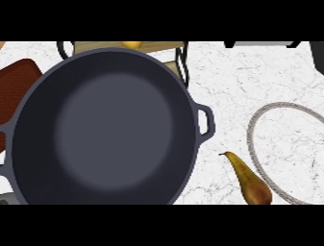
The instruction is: Pick the lemon from the placemat and place it in the tiered shelf
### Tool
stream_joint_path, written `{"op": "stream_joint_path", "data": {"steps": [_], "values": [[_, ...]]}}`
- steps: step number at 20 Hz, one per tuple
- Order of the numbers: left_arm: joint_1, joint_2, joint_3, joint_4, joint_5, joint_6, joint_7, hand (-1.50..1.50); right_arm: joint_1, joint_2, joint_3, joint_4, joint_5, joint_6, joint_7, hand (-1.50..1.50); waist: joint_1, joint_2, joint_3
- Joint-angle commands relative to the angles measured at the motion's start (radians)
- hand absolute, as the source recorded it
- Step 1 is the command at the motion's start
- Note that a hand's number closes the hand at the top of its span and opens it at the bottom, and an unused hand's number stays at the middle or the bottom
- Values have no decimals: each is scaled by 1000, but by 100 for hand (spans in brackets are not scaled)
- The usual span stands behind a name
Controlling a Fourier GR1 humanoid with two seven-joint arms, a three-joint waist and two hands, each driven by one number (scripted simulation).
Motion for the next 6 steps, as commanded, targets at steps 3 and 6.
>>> {"op": "stream_joint_path", "data": {"steps": [3, 6], "values": [[13, -32, -9, 35, -5, 15, 25, 0, 123, -118, -43, -112, -90, 170, -12, -150, -13, 1, -7], [24, -7, 5, 43, 0, -22, 4, 0, 189, -114, -29, -200, -118, 227, 4, -150, -15, -1, -7]]}}
